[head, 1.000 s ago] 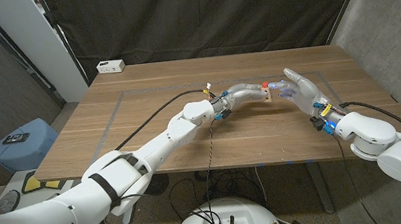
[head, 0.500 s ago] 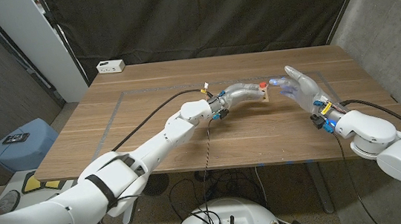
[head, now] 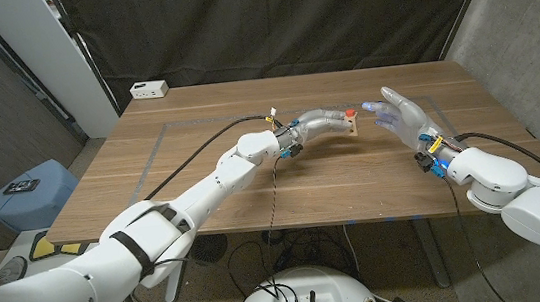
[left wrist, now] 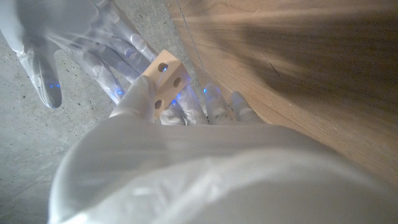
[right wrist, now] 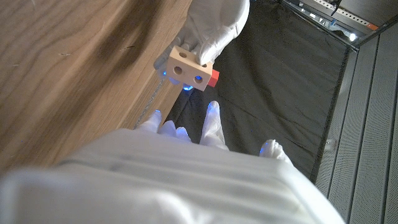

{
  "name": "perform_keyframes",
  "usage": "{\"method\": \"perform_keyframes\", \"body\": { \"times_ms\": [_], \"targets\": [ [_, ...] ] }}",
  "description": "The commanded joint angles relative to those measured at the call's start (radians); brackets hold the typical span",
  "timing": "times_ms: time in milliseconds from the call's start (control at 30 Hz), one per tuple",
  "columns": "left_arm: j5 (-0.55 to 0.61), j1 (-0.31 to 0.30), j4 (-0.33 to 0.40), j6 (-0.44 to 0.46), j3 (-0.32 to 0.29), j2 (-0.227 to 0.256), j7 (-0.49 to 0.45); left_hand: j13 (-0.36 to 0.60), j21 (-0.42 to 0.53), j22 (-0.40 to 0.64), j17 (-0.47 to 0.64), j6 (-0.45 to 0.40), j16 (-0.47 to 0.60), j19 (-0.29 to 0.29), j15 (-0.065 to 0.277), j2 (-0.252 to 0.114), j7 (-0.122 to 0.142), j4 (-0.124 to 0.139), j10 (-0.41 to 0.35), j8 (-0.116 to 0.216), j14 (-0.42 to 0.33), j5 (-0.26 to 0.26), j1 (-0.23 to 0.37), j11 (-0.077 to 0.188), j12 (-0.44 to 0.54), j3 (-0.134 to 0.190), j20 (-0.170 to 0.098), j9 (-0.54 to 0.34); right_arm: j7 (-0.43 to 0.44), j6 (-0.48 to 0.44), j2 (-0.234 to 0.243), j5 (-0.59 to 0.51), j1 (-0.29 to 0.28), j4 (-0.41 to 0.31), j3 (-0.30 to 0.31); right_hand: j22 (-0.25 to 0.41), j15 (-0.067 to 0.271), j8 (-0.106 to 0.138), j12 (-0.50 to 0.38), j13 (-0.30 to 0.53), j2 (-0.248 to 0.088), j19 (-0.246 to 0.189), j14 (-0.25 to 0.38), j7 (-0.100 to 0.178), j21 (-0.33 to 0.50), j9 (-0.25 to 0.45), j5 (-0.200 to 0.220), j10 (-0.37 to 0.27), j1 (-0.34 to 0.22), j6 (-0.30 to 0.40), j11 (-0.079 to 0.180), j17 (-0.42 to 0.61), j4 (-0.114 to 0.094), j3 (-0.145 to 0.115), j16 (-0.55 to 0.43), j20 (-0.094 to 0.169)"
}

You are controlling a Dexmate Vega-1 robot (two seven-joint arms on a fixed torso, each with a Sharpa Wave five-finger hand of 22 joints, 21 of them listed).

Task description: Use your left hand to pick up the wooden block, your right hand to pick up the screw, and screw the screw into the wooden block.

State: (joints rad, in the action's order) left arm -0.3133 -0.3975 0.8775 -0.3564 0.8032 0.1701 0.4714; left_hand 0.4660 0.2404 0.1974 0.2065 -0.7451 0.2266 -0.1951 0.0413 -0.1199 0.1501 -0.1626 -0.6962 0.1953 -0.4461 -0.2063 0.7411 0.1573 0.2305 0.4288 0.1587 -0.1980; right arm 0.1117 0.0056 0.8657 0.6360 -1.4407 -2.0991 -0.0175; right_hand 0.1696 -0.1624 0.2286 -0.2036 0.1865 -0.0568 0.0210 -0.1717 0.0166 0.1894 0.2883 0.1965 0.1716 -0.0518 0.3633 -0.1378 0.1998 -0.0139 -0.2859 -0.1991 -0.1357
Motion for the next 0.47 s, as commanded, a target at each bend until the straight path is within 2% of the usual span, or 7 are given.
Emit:
{"method": "perform_keyframes", "body": {
  "times_ms": [33, 167, 267, 467],
  "targets": [
    [-0.004, 0.023, -0.02, -0.026, -0.007, 0.017, 0.048, 0.001, 0.004, 0.003, 0.005, -0.039, 0.009, -0.01, 0.002, -0.009, -0.03, 0.008, -0.001, 0.008, -0.009, -0.005, 0.0, -0.001, 0.004, 0.011, 0.001, -0.001, 0.032, 0.009, -0.017, -0.035, 0.029, -0.001, -0.031, 0.002, -0.006, -0.011, 0.005, 0.003, -0.01, -0.011, -0.118, 0.009, 0.007, -0.002, 0.007, 0.014, -0.003, -0.021, 0.001, 0.002, 0.007, -0.006, -0.003, -0.001],
    [-0.009, 0.031, -0.026, -0.031, -0.009, 0.024, 0.072, 0.001, 0.003, 0.002, 0.005, -0.038, 0.009, -0.009, 0.002, -0.01, -0.03, 0.008, -0.001, 0.008, -0.008, -0.005, 0.0, -0.003, 0.004, 0.011, 0.002, -0.001, 0.047, 0.005, -0.02, -0.05, 0.042, 0.0, -0.043, 0.002, -0.006, -0.019, 0.005, 0.003, -0.01, -0.013, -0.119, 0.014, 0.007, -0.004, 0.007, 0.015, -0.004, -0.038, 0.002, 0.002, 0.008, -0.006, -0.002, 0.0],
    [-0.008, 0.04, -0.04, -0.038, -0.01, 0.027, 0.086, 0.001, 0.003, 0.002, 0.005, -0.035, 0.008, -0.009, 0.001, -0.011, -0.029, 0.009, 0.0, 0.007, -0.007, -0.005, -0.001, -0.003, 0.004, 0.012, 0.003, -0.001, 0.047, 0.014, -0.032, -0.058, 0.066, 0.022, -0.063, 0.002, -0.006, -0.027, 0.005, 0.003, -0.01, -0.019, -0.117, 0.018, 0.009, -0.008, 0.007, 0.014, -0.006, -0.055, 0.002, 0.002, 0.009, -0.007, -0.003, 0.012],
    [-0.002, 0.047, -0.054, -0.044, -0.013, 0.026, 0.078, 0.001, 0.003, 0.002, 0.005, -0.035, 0.008, -0.009, 0.002, -0.011, -0.029, 0.009, -0.001, 0.007, -0.006, -0.005, -0.001, -0.004, 0.004, 0.011, 0.003, -0.001, 0.016, 0.053, -0.059, -0.054, 0.131, 0.093, -0.104, 0.002, -0.006, -0.058, 0.006, 0.003, -0.008, -0.018, -0.118, 0.039, 0.005, -0.025, 0.007, 0.018, -0.008, -0.152, 0.006, 0.002, 0.013, -0.007, -0.002, 0.015]
  ]
}}
